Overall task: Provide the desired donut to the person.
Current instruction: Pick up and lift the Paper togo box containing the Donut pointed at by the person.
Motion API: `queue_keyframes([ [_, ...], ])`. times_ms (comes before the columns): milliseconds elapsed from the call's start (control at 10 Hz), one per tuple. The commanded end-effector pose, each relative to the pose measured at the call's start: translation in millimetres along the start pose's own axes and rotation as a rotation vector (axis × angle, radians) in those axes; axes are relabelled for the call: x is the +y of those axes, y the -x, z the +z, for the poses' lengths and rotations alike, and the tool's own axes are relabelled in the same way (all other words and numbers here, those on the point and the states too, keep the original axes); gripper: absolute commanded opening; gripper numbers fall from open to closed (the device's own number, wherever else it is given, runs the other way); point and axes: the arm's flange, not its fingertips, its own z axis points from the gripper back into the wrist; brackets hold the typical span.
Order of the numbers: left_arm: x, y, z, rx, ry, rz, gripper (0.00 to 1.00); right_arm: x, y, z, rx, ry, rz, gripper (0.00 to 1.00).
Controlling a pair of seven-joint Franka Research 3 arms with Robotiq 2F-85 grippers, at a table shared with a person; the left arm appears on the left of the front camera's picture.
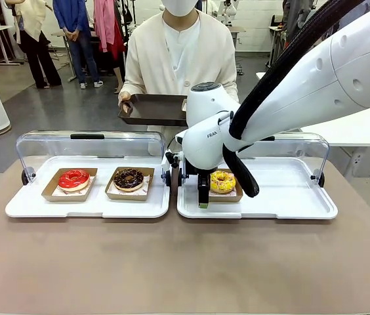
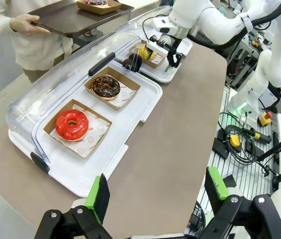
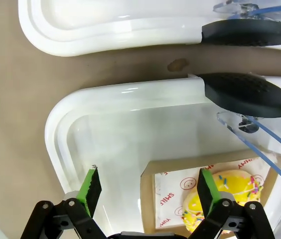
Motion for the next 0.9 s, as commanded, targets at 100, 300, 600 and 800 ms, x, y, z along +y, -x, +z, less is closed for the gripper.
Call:
queue_keyframes([
  [100, -0.6, -0.7, 1.0, -0.022, 0.006, -0.014, 1.0, -1.0, 3.5, 4.0, -0.032, -0.027, 0.021, 0.4],
  [300, -0.6, -0.7, 1.0, -0.022, 0.006, -0.014, 1.0, -1.9, 4.8, 5.2, -0.041, -0.023, 0.01, 0.0],
  [600, -0.6, -0.7, 1.0, -0.022, 0.006, -0.014, 1.0, -1.8, 5.6, 5.6, -0.04, -0.029, 0.006, 0.0],
  [800, -0.6, -0.7, 1.0, -0.022, 0.006, -0.014, 1.0, -2.1, 6.0, 6.9, -0.039, -0.024, 0.001, 0.0],
])
